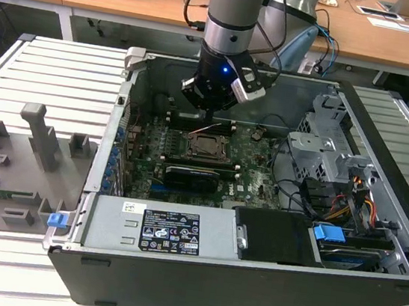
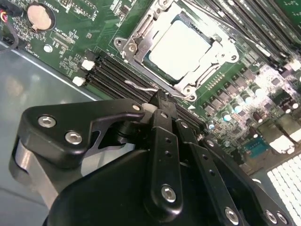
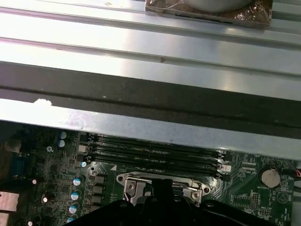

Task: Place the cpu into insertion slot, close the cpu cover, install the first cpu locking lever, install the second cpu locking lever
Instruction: 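Install the first cpu locking lever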

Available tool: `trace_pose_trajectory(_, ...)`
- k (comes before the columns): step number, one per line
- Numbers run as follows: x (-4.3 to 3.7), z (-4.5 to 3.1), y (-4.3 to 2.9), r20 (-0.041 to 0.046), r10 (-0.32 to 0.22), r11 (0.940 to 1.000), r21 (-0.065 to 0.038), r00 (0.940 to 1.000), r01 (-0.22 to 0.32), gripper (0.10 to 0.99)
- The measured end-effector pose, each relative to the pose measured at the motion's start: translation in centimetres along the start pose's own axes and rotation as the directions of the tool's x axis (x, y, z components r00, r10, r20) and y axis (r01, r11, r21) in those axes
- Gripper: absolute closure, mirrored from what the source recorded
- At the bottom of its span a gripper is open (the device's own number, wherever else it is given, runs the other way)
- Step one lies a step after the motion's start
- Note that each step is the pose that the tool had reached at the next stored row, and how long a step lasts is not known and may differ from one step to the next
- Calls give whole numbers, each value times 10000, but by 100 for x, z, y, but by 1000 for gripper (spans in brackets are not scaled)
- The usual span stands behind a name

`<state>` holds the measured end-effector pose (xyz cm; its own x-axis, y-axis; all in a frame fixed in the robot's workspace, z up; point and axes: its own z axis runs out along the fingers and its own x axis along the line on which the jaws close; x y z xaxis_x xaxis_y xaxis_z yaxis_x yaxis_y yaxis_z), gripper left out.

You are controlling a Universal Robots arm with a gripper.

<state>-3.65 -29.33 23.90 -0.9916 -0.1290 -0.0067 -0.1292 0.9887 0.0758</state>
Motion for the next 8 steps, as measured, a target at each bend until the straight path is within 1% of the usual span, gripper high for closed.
trace_pose_trajectory(1, -10, 13, 1, 0, -6, 10000, -1, 10000, 6, 980)
trace_pose_trajectory(2, -24, 29, 0, 3, -6, 10000, -27, 10000, 6, 980)
trace_pose_trajectory(3, -27, 35, -1, 21, -5, 9998, -174, 10000, 6, 980)
trace_pose_trajectory(4, -32, 44, -2, 35, -5, 9996, -275, 10000, 6, 980)
trace_pose_trajectory(5, -35, 51, -3, 44, 6, 9995, -325, 10000, -5, 980)
trace_pose_trajectory(6, -38, 58, -3, 50, 25, 9993, -361, 10000, -23, 980)
trace_pose_trajectory(8, -45, 71, -6, 54, 75, 9993, -371, 10000, -73, 980)
